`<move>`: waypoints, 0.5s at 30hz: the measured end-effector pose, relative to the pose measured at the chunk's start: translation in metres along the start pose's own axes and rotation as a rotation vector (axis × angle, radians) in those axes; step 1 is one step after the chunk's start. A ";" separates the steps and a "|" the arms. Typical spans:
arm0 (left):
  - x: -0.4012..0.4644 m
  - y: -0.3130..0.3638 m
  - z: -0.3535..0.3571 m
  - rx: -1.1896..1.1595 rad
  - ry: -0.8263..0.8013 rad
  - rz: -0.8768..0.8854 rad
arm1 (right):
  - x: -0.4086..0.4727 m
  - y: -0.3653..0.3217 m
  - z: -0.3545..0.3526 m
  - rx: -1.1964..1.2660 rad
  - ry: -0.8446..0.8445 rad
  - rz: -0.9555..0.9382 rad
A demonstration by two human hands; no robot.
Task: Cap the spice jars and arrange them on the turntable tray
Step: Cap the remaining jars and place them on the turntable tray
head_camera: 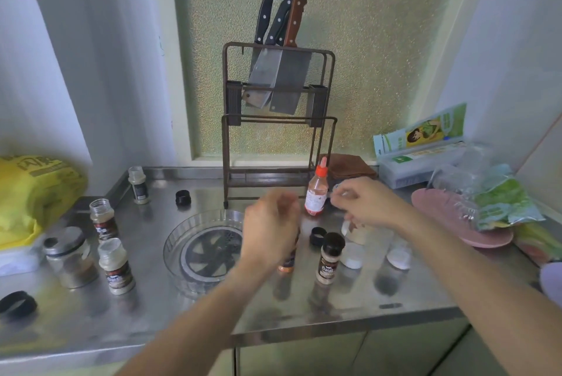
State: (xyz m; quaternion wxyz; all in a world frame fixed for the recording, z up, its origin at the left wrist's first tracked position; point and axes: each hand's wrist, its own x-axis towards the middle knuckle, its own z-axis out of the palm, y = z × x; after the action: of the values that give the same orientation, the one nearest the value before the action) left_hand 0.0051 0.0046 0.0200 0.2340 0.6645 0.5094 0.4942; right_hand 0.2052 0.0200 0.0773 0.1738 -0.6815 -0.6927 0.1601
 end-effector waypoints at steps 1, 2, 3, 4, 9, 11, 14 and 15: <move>0.019 0.001 -0.004 0.015 -0.042 -0.038 | 0.010 -0.002 0.000 0.011 -0.043 0.018; 0.038 -0.001 -0.005 0.047 -0.114 -0.091 | 0.022 -0.004 0.003 -0.004 -0.097 0.035; 0.055 -0.005 -0.004 0.086 -0.211 -0.154 | 0.034 -0.005 0.008 -0.037 -0.161 0.052; 0.071 -0.011 -0.001 0.122 -0.330 -0.215 | 0.044 -0.007 0.015 -0.096 -0.235 0.055; 0.112 -0.042 0.036 0.243 -0.895 -0.441 | 0.080 -0.007 0.055 -0.397 -0.447 0.087; 0.117 -0.054 0.056 0.252 -0.992 -0.476 | 0.084 -0.012 0.064 -0.438 -0.484 0.107; 0.118 -0.066 0.077 0.188 -0.961 -0.531 | 0.091 -0.005 0.079 -0.516 -0.484 0.085; 0.119 -0.069 0.082 0.159 -0.941 -0.533 | 0.093 -0.002 0.082 -0.539 -0.481 0.066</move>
State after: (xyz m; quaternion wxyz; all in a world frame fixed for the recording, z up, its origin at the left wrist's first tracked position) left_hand 0.0471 0.1539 -0.0197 0.5029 0.6774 0.5362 0.0270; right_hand 0.1653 0.1143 0.0074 -0.1853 -0.6675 -0.7087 0.1332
